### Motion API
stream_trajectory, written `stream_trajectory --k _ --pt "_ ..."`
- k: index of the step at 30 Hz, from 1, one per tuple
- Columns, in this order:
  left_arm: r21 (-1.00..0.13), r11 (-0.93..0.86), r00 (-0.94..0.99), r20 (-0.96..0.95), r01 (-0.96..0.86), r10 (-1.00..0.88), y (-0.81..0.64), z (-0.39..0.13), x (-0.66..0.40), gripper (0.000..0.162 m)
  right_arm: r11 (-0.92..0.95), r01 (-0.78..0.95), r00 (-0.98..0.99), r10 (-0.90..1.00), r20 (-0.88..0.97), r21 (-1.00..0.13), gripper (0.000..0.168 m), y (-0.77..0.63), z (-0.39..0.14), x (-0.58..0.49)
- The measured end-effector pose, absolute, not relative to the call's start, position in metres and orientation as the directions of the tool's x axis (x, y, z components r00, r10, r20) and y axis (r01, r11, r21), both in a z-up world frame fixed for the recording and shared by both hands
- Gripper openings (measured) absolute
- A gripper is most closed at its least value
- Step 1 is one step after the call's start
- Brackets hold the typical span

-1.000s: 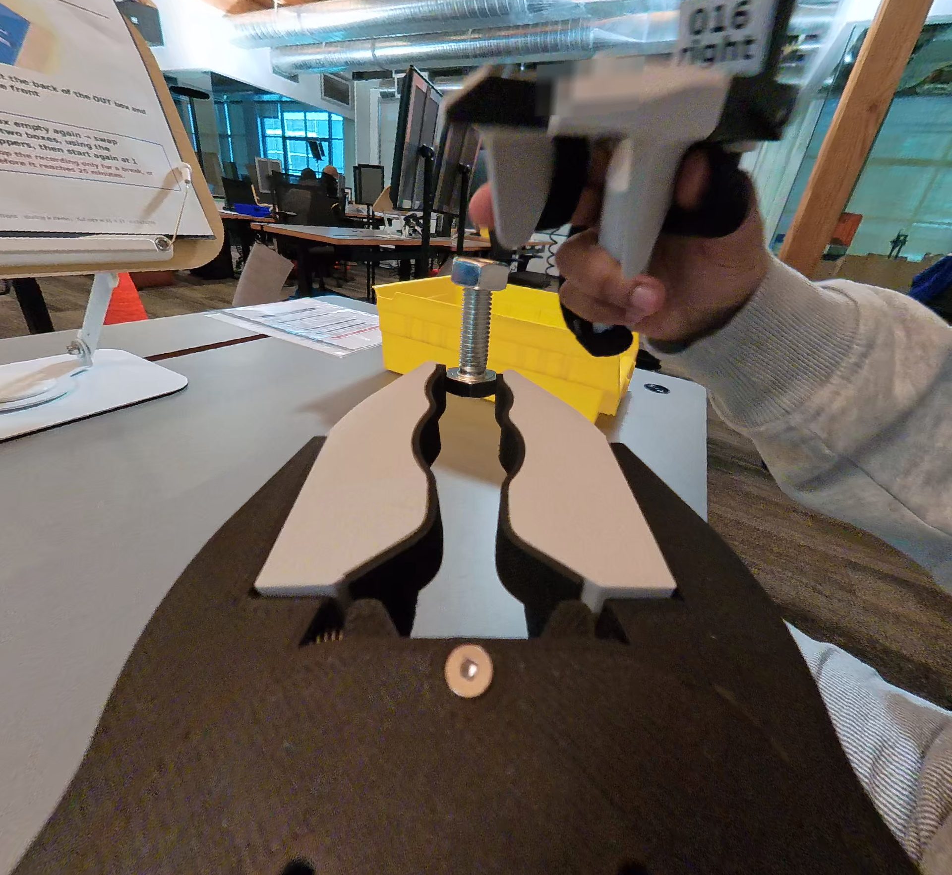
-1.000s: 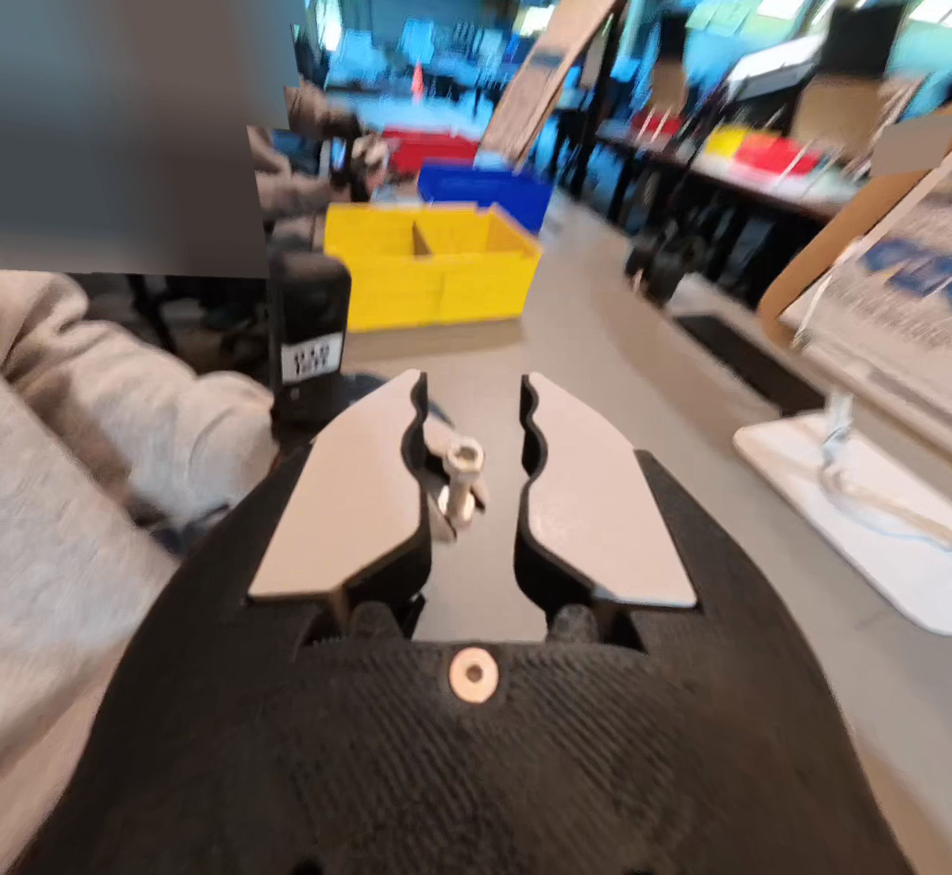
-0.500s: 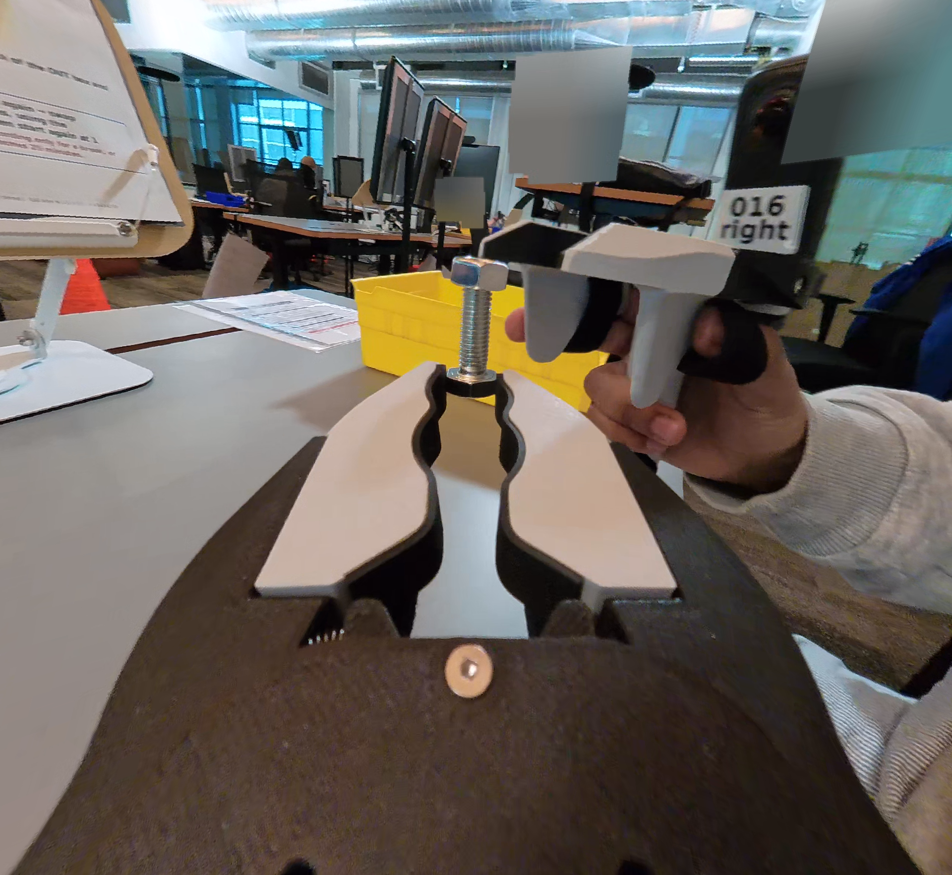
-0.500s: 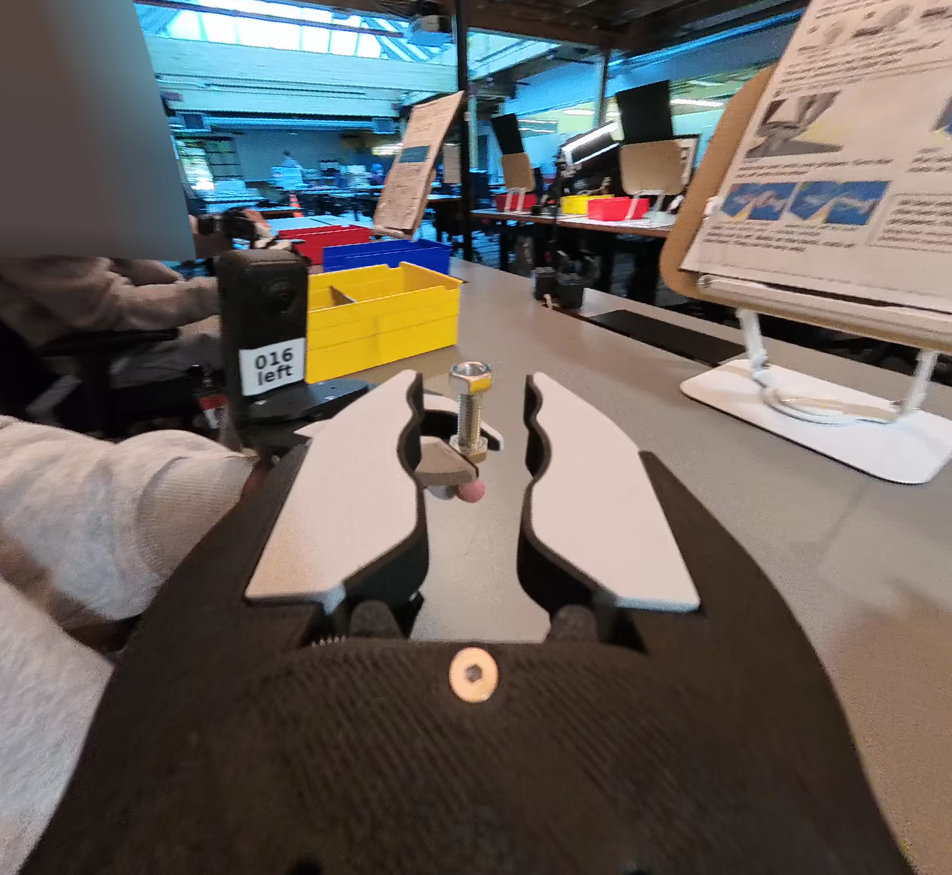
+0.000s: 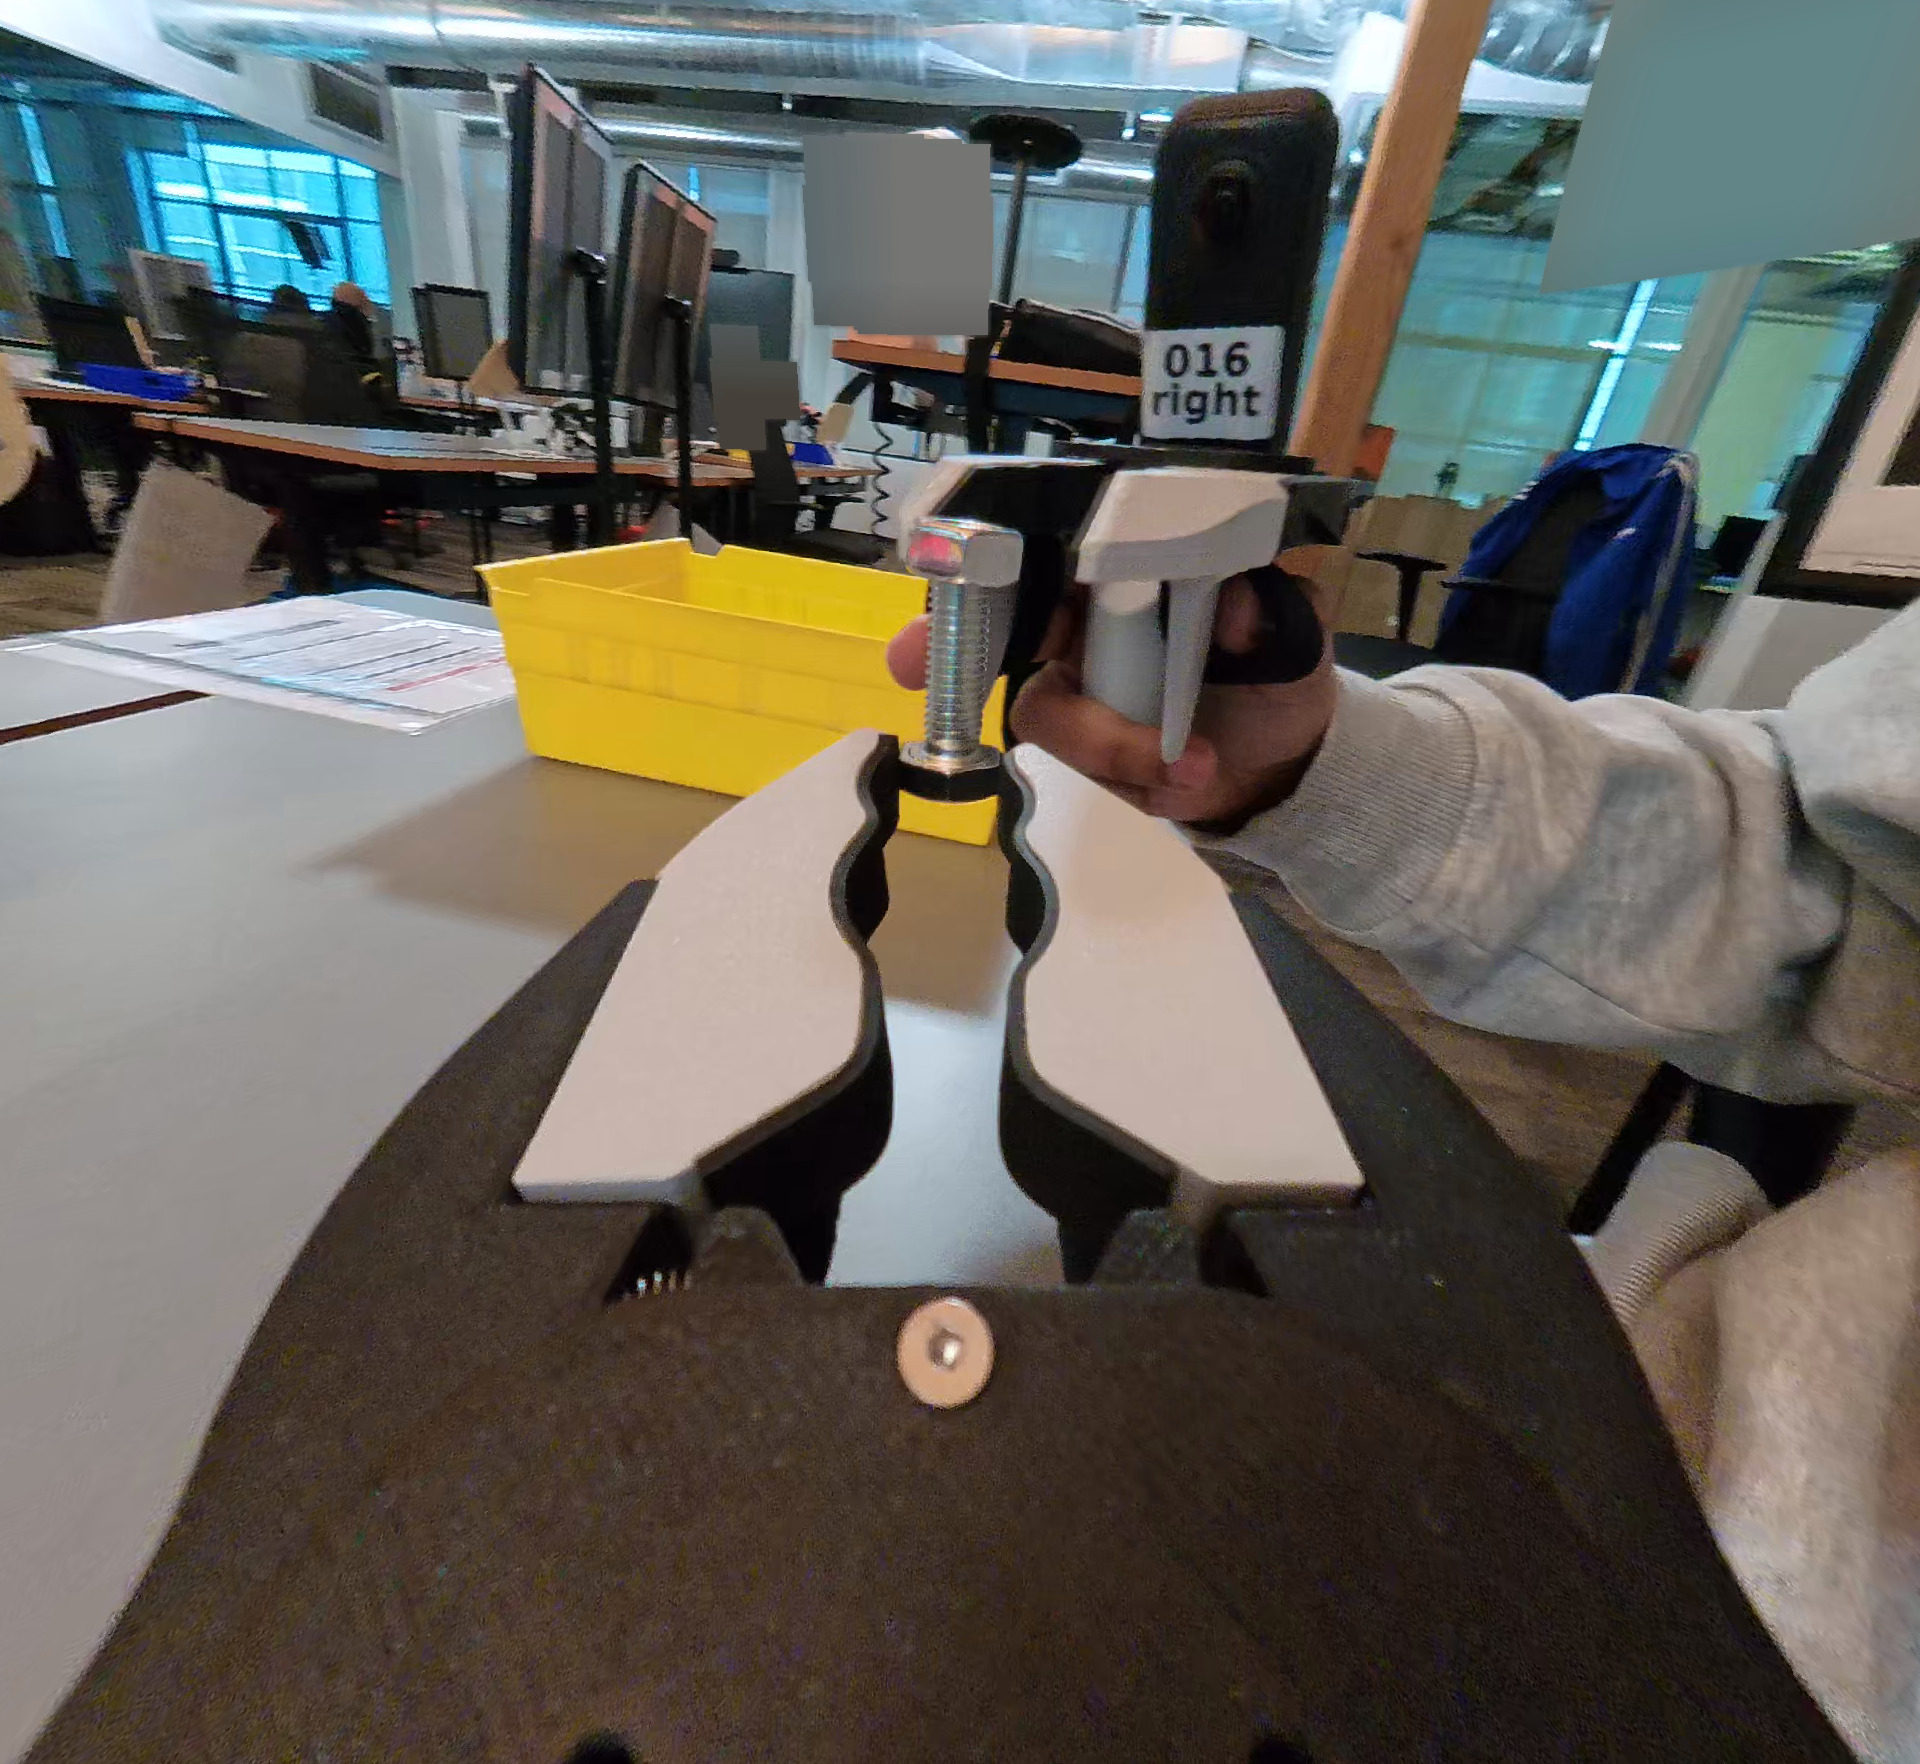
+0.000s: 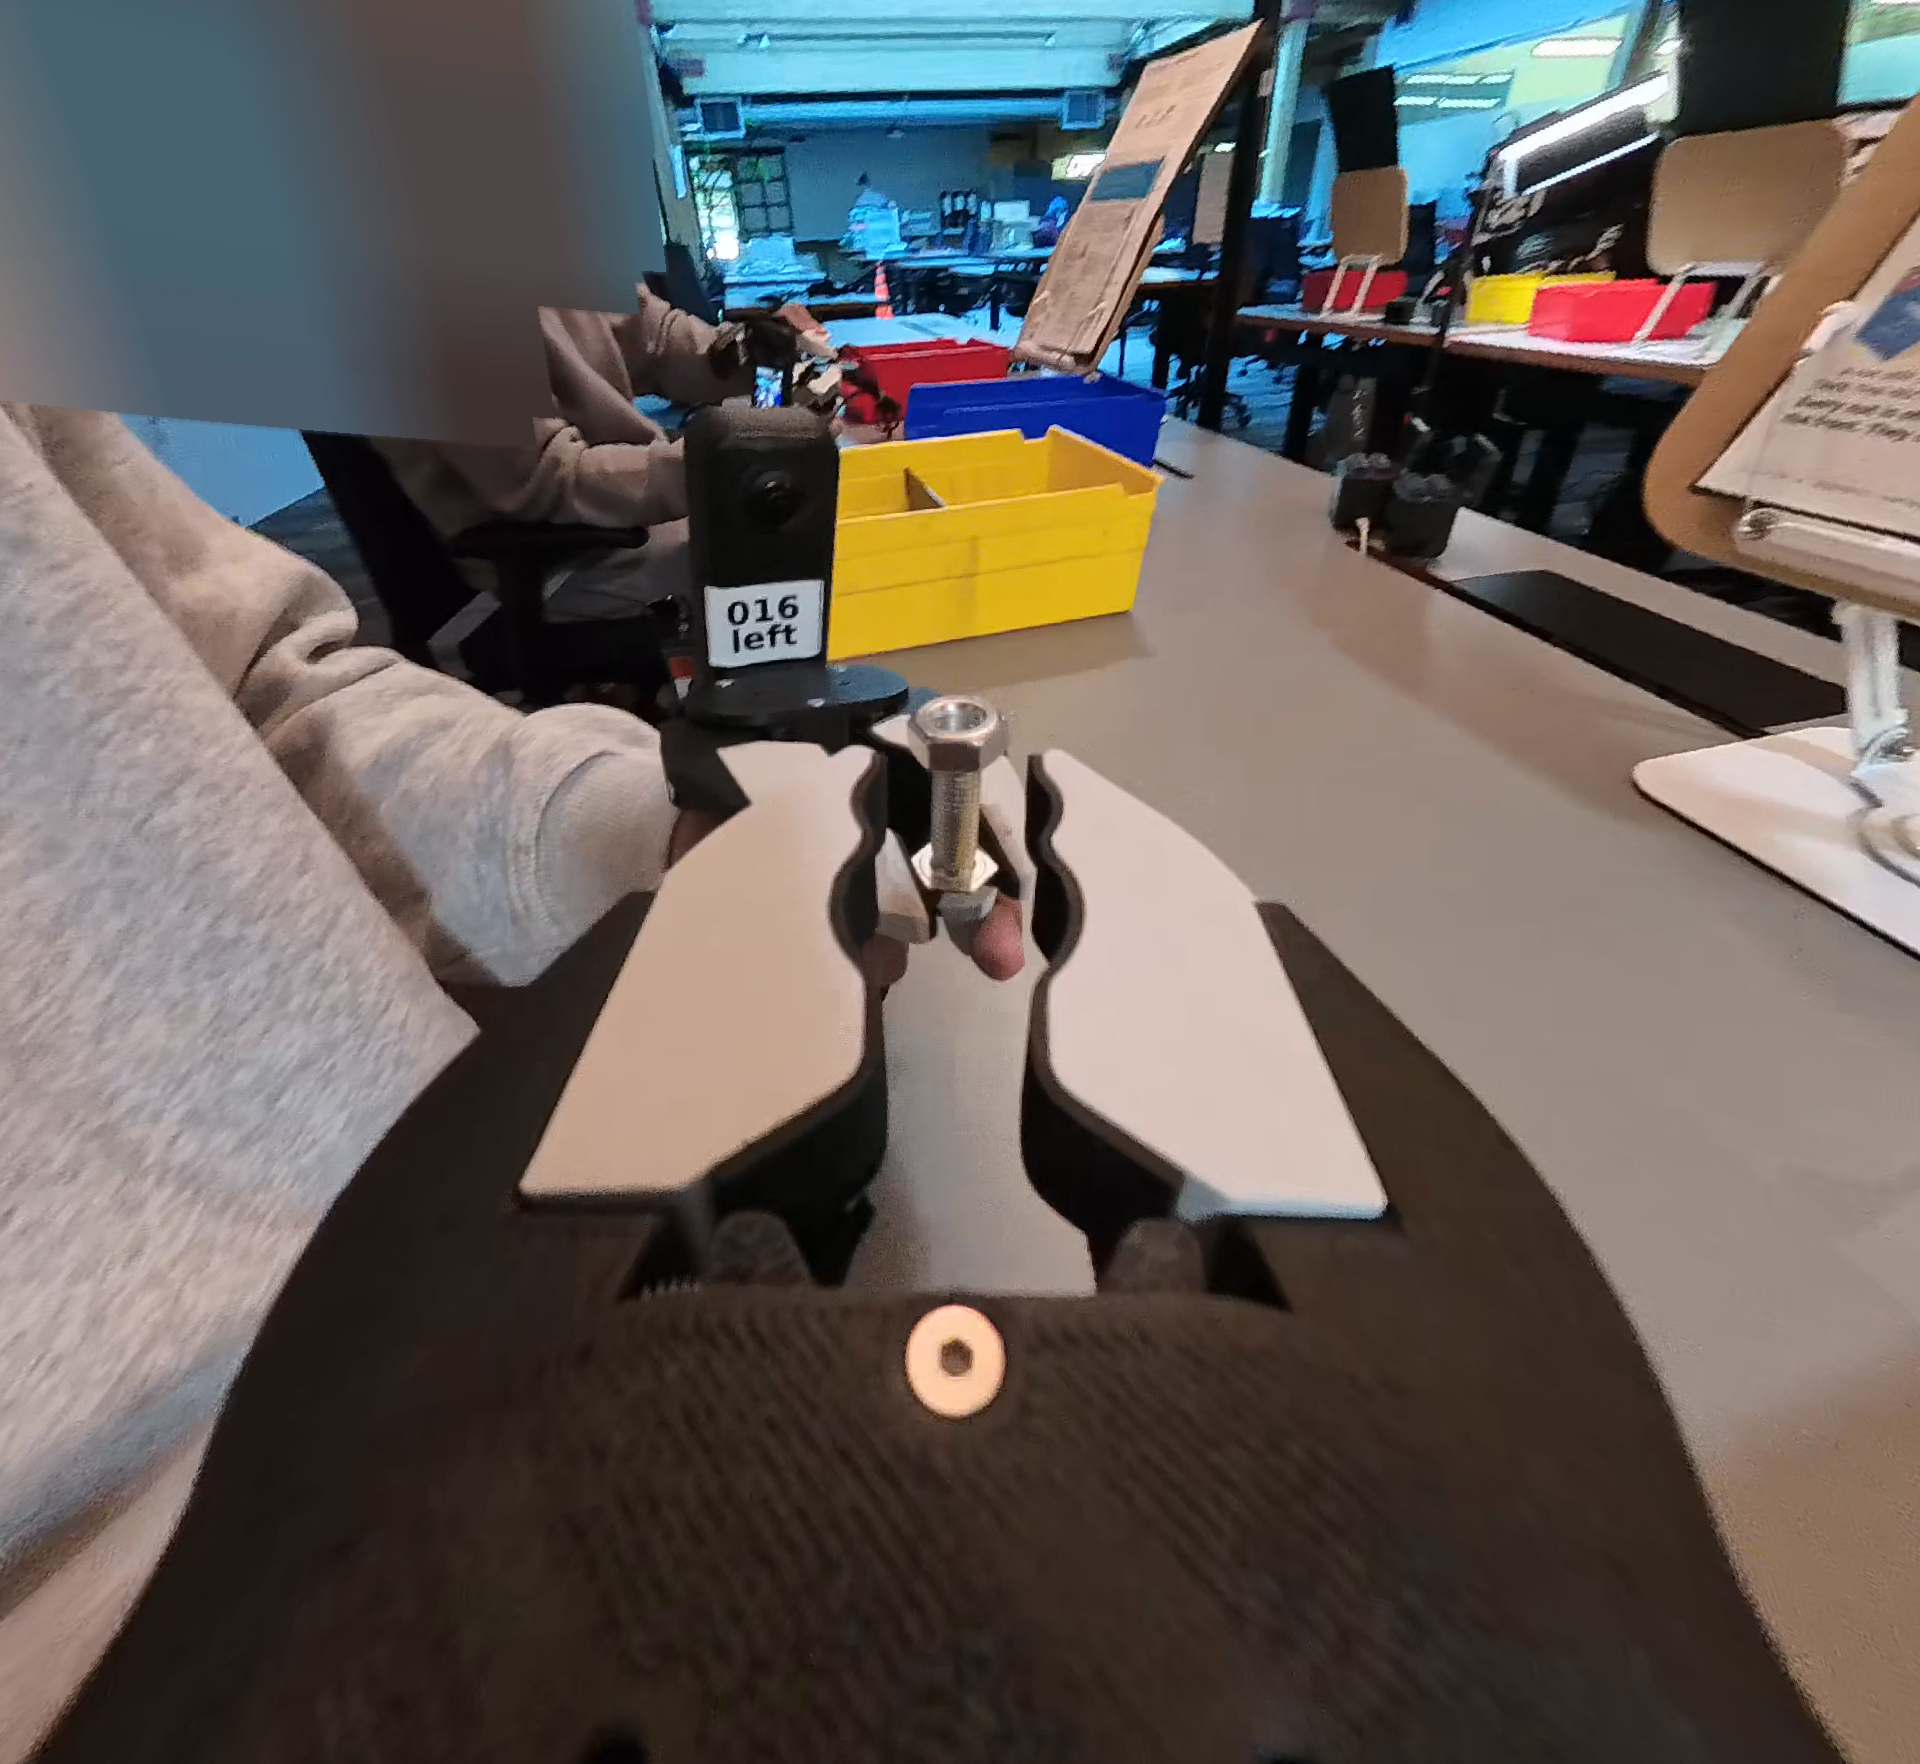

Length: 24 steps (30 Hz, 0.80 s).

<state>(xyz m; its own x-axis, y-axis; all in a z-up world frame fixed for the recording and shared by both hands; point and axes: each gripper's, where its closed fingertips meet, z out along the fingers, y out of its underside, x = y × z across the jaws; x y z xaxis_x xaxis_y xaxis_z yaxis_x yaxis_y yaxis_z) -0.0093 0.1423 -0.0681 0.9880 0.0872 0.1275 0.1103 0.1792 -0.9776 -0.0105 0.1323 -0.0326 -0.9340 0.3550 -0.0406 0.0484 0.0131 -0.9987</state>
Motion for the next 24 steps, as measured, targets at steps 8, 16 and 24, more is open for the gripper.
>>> stream_trajectory --k 8,16,24 --pt "-0.977 0.164 0.991 0.131 0.133 -0.023 0.147 -0.068 0.008 0.018 0.007 0.048 -0.957 0.286 -0.044 -0.999 0.027 0.128 -0.032 -0.001" --pt "-0.977 0.15 0.987 0.141 0.151 -0.078 0.149 -0.069 0.017 0.018 0.053 0.031 -0.97 0.241 -0.017 -0.998 0.022 0.124 -0.033 0.007" --pt "-0.976 0.154 0.986 0.143 0.155 -0.086 0.149 -0.068 0.018 0.018 0.059 0.02 -0.968 0.251 -0.004 -0.998 0.018 0.125 -0.03 0.007"
